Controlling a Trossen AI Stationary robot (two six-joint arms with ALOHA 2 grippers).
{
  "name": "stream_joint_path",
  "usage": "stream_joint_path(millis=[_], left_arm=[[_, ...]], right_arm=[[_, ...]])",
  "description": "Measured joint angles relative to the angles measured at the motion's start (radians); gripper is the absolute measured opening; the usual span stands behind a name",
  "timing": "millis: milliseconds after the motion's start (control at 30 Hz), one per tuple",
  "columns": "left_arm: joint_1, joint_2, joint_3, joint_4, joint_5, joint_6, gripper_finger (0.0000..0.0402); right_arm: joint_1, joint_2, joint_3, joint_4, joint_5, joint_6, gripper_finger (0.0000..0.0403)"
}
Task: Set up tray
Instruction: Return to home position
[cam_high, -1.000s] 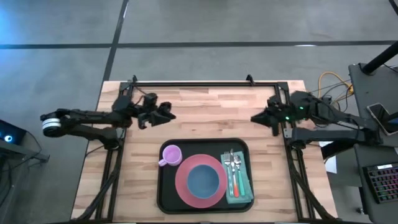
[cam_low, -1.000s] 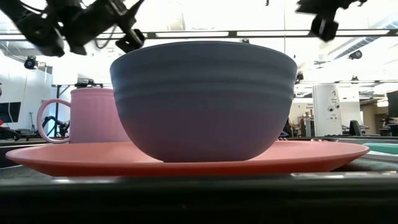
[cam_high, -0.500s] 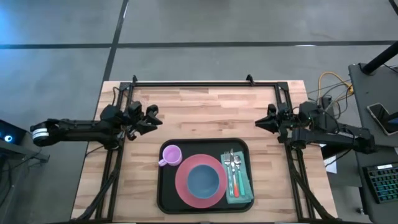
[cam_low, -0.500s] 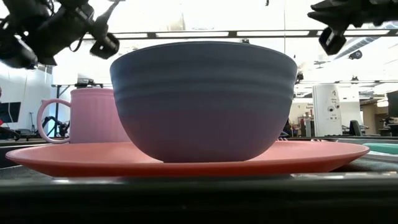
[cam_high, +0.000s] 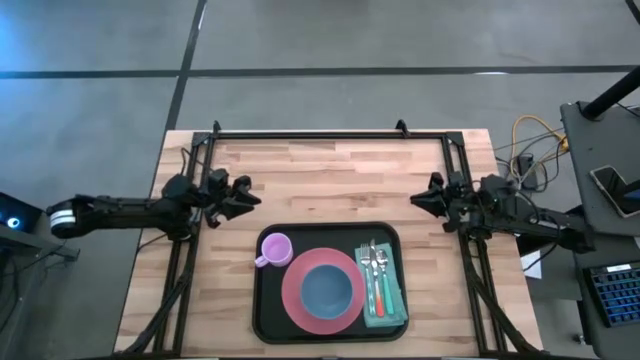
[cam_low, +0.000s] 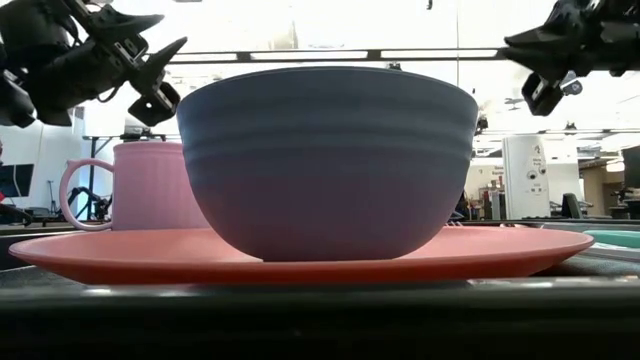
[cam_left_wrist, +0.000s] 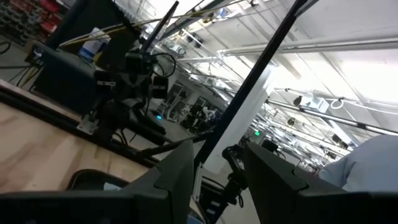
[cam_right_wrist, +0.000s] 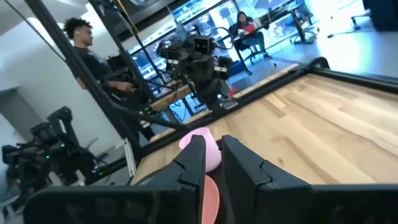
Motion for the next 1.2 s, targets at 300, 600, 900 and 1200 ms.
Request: stream_joint_path(millis=[300,600,900,1200], left_arm=[[-0.011,0.035,0.001,-0.057,-0.001,-0.001,0.0123],[-0.016,-0.401,-0.015,-0.419,-0.011,0.000,0.0123],[-0.016,-0.723,-0.015,-0.525,-0.012,0.000,0.0123],[-0.103,-0.743,-0.015,-0.510,-0.024,-0.001,0.0123]], right_arm=[[0.000,0.001,-0.050,-0.001,0.008,-0.003,0.0043],[-0.001,0.004,-0.091,-0.002,0.007,0.031,0.0043],[-0.001,0.009,-0.091,-0.001,0.005,0.037,0.0043],[0.023,-0.003,-0.091,-0.003,0.006,0.036,0.0043]])
